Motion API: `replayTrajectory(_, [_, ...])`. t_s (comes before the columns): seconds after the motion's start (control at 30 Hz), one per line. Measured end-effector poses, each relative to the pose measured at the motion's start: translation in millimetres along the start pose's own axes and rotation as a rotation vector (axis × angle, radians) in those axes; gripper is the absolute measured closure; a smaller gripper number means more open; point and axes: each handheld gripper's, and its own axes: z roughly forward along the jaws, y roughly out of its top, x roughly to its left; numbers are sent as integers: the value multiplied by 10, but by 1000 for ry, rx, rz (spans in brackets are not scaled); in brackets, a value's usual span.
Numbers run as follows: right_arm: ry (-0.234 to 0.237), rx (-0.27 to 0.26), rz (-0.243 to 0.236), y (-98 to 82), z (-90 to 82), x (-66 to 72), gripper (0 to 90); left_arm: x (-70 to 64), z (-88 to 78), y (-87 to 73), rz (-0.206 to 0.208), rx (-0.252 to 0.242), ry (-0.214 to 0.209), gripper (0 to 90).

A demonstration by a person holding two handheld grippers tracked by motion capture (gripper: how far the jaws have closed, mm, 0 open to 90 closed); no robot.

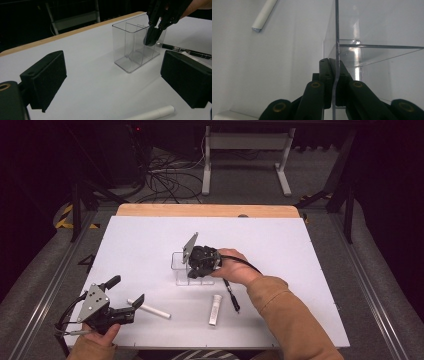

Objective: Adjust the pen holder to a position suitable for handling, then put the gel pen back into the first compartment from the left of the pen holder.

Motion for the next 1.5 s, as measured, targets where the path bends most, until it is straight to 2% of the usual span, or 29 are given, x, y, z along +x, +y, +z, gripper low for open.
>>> replayTrajectory(0.27, [-9,2,10,5,3,-2,873,-1,-2,1,-1,0,-2,72])
replayTrajectory(0.37, [-18,6,30,17,4,-4,872,-2,-2,1,0,0,-1,72])
replayTrajectory(0.57, [-19,1,28,12,13,2,871,-1,-1,1,-1,0,-2,72])
replayTrajectory(0.6, [-22,-4,22,11,3,8,833,1,-1,2,3,0,-3,72])
replayTrajectory(0.63, [-22,-4,22,11,3,8,833,1,-1,2,3,0,-2,72])
replayTrajectory(0.67, [-26,-9,22,9,-4,10,787,3,0,3,5,0,-2,72])
replayTrajectory(0.73, [-47,-51,39,-12,-83,13,665,7,3,3,3,0,-3,72])
replayTrajectory(0.77, [-47,-51,39,-12,-83,13,665,2,6,0,-8,0,-5,72])
replayTrajectory(0.87, [-78,-106,64,-33,-208,29,551,3,10,4,-8,3,-7,72])
replayTrajectory(0.97, [-109,-186,91,-61,-372,57,453,9,21,6,2,3,-3,72])
replayTrajectory(1.07, [-138,-243,110,-78,-487,86,389,2,20,10,-2,2,-3,72])
replayTrajectory(1.33, [-195,-331,162,-175,-653,150,237,-2,23,10,-3,0,1,72])
replayTrajectory(1.4, [-226,-381,190,-239,-743,186,189,7,27,13,-2,-1,-1,72])
replayTrajectory(1.5, [-248,-408,205,-273,-796,200,149,-1,34,17,-4,0,-5,72])
